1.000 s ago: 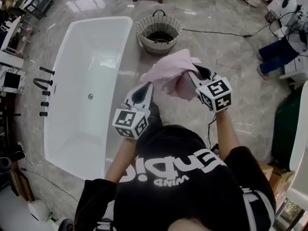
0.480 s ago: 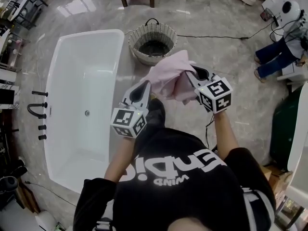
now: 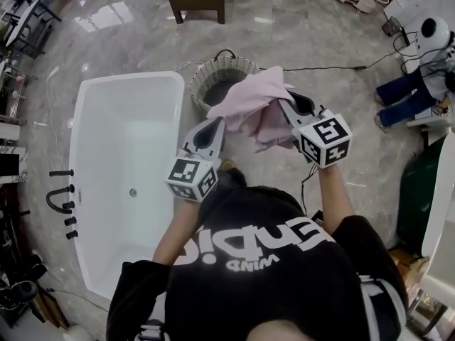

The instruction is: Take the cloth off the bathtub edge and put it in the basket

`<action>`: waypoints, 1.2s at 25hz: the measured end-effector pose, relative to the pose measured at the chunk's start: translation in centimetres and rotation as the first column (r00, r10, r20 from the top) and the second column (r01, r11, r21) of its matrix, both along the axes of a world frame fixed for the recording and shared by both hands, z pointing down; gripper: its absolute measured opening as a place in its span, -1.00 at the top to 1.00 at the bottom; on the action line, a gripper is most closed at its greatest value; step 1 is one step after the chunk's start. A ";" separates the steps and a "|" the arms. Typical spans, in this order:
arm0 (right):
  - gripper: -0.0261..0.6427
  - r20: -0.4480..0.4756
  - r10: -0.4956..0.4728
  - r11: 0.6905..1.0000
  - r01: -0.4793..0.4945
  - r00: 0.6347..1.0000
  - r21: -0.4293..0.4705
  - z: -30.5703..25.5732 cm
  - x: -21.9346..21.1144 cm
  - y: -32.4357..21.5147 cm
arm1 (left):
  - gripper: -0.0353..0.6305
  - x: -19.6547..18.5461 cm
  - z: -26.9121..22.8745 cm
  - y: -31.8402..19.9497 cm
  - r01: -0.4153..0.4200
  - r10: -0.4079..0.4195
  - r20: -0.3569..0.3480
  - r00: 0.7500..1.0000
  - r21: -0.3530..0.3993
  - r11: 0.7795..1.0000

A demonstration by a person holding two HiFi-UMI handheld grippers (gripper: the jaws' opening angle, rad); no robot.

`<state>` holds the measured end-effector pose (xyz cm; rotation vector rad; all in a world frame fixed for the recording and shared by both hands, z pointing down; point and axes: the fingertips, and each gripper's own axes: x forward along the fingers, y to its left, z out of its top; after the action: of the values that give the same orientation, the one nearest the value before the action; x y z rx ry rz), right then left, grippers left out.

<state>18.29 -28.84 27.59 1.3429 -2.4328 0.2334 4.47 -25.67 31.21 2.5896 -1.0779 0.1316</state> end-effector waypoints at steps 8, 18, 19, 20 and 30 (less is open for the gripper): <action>0.82 0.009 -0.021 0.993 0.019 1.000 0.115 -5.7 -1.7 -9.3 | 0.85 -1.0 -1.3 -7.3 0.003 -0.003 -0.005 1.000 0.025 1.000; 0.82 0.021 -0.077 0.995 0.076 0.997 0.063 -2.7 -1.4 -18.4 | 0.85 -0.1 0.1 -15.2 0.072 -0.072 0.007 0.997 -0.005 0.997; 0.82 0.021 -0.082 0.995 0.081 0.996 0.053 -2.2 -1.4 -19.0 | 0.85 0.1 0.2 -15.7 0.074 -0.074 0.008 0.997 -0.009 0.997; 0.82 0.022 -0.087 0.995 0.086 0.996 0.045 -1.9 -1.5 -19.5 | 0.85 0.2 0.3 -16.1 0.075 -0.075 0.010 0.997 -0.013 0.997; 0.82 0.042 -0.102 0.994 0.103 0.994 -0.029 3.3 -1.7 -24.0 | 0.85 0.8 3.3 -20.9 0.088 -0.087 0.011 0.996 -0.091 0.992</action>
<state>16.55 -52.87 30.90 1.2076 -2.5127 0.2737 5.32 -46.60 34.46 2.4584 -1.1583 0.1647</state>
